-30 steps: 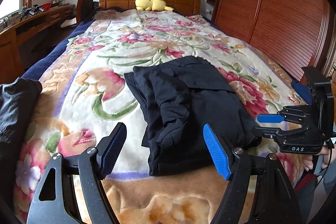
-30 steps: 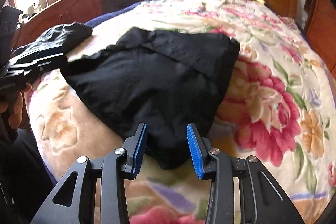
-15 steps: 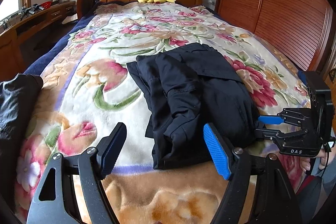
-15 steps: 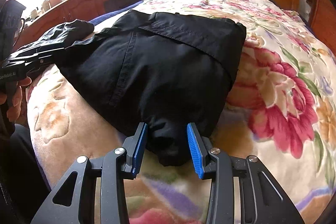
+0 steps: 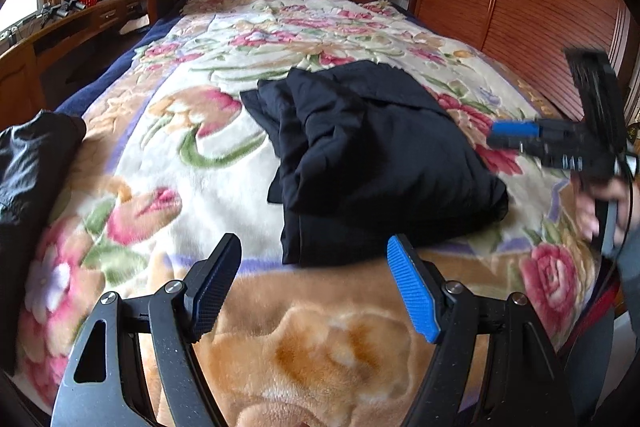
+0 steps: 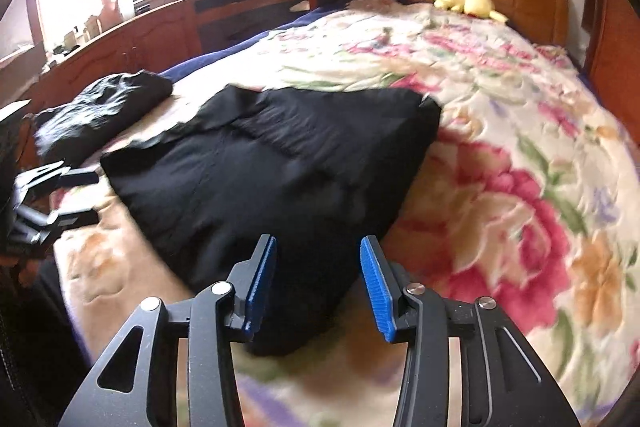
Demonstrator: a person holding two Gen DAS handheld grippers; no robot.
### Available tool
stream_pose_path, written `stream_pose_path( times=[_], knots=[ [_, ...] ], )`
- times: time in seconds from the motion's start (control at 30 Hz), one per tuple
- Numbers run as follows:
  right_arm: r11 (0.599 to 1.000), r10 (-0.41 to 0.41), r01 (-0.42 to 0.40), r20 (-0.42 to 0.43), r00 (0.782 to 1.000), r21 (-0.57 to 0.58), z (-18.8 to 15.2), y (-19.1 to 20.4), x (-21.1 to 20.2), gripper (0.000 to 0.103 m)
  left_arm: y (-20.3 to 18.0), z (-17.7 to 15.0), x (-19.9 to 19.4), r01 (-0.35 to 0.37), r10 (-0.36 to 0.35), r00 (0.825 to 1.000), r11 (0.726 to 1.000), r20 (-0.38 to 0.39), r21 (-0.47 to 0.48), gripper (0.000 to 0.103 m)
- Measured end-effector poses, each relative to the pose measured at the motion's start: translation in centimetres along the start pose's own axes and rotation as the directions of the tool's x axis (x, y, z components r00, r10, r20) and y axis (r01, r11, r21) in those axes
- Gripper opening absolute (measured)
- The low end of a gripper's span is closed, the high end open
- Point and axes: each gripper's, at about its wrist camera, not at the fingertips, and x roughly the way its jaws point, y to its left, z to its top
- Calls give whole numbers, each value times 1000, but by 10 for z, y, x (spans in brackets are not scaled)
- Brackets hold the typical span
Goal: Fold large clothes
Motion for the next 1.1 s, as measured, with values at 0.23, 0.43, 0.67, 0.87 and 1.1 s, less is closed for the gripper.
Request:
stream_pose_path(
  times=[0.23,0.43,0.67,0.87,1.1],
  knots=[
    [998,-49,49,-6,999,-27,31,-20,25,60,2,-3,14,-22,21,999,1000,-40,-6,76],
    [998,-61,61,-36,998,-9,58,-33,60,69,5,-4,26,-36,35,997,999,-67,-9,76],
    [997,-46,50,-74,996,61,84,-60,102,73,11,-3,35,-44,41,995,999,-87,-28,76],
    [992,-16,28,-94,995,127,97,-85,136,80,14,1,39,-30,26,996,998,-84,-56,76],
    [985,39,-20,-110,993,173,100,-98,167,92,15,6,44,-7,1,997,997,-74,-80,76]
  ],
)
